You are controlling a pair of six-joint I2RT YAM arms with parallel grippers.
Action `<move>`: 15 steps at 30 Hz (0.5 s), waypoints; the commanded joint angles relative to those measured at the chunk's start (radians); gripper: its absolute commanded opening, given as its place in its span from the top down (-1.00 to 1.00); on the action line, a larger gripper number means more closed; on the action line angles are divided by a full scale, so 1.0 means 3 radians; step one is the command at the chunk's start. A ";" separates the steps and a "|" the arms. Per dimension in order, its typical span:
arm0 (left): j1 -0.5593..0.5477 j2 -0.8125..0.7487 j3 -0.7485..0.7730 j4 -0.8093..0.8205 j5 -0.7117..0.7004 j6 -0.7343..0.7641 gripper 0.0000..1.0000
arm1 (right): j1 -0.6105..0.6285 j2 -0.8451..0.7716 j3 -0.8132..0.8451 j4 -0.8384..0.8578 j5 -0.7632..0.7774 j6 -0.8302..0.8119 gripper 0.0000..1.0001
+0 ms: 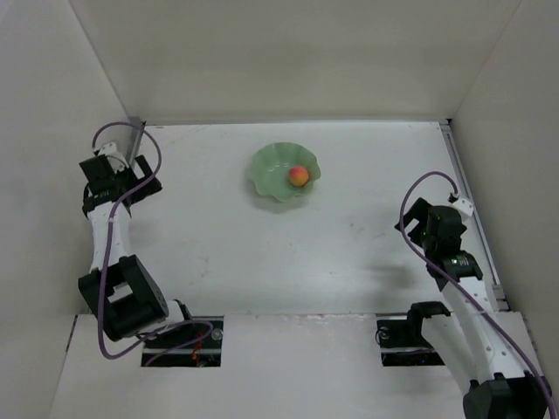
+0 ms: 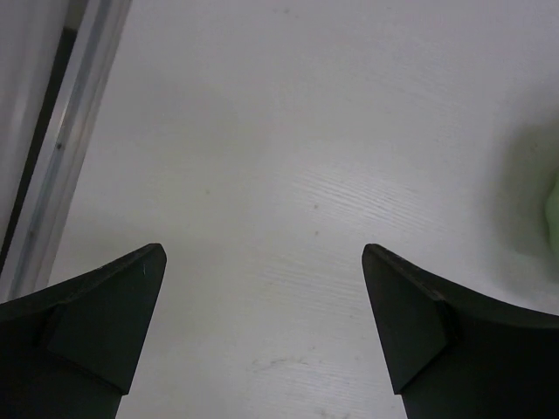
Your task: Place and organize the fake fruits in the fruit bowl
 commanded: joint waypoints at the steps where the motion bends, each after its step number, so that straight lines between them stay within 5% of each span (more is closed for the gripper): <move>1: 0.0206 -0.0236 -0.0210 0.0340 0.0296 -0.0495 -1.00 | 0.0013 0.0017 0.0038 0.0215 0.0044 -0.0010 -1.00; 15: 0.0191 -0.0221 -0.0175 0.0290 0.0384 -0.0491 -1.00 | 0.0028 -0.0009 -0.0013 0.0267 0.0039 0.0026 -1.00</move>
